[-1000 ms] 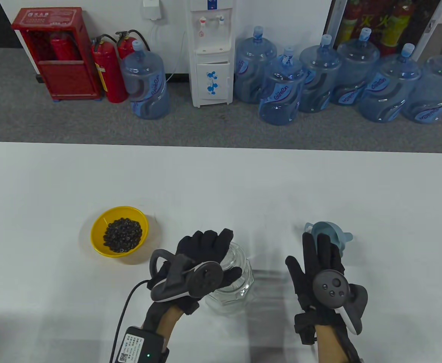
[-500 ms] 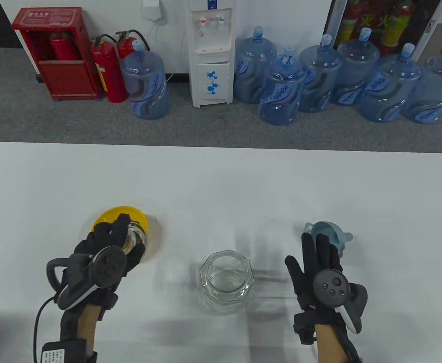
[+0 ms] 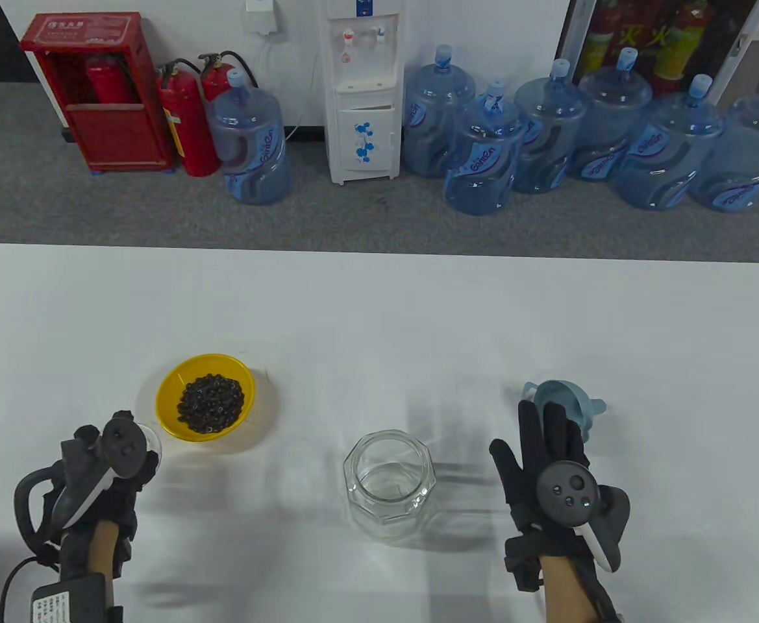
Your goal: Transfer coffee beans through funnel into glass jar
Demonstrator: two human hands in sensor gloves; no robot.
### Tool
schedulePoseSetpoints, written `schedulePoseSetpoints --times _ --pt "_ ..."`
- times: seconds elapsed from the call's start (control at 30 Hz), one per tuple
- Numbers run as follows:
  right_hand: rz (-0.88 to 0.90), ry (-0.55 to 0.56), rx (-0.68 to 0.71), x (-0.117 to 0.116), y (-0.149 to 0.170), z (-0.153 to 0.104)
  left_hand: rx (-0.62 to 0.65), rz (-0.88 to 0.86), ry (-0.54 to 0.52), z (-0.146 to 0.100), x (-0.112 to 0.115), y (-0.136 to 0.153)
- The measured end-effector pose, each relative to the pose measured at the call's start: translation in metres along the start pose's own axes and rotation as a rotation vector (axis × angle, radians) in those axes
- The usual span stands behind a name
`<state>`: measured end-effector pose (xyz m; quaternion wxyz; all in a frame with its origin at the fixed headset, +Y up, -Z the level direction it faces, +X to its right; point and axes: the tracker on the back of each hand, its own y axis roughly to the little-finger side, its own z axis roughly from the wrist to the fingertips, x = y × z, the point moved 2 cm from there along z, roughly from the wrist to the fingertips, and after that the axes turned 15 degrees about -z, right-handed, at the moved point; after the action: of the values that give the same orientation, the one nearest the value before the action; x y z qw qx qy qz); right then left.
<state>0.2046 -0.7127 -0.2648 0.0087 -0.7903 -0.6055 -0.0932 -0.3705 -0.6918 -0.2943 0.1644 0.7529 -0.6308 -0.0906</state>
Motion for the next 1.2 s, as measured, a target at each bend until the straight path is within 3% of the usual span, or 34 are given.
schedulePoseSetpoints --times 0.23,0.47,1.0,1.2 --pt "-0.001 -0.001 -0.008 0.000 0.001 0.000 -0.053 0.022 0.071 0.016 0.027 0.009" --pt "-0.007 -0.004 -0.010 0.000 0.001 0.000 -0.084 0.048 0.113 0.021 0.041 0.016" --pt "-0.017 -0.005 -0.018 0.000 0.003 0.001 -0.144 0.046 0.148 0.021 0.047 0.023" --pt "-0.035 -0.014 -0.011 0.000 0.002 0.002 -0.118 0.089 0.060 0.011 0.026 0.006"
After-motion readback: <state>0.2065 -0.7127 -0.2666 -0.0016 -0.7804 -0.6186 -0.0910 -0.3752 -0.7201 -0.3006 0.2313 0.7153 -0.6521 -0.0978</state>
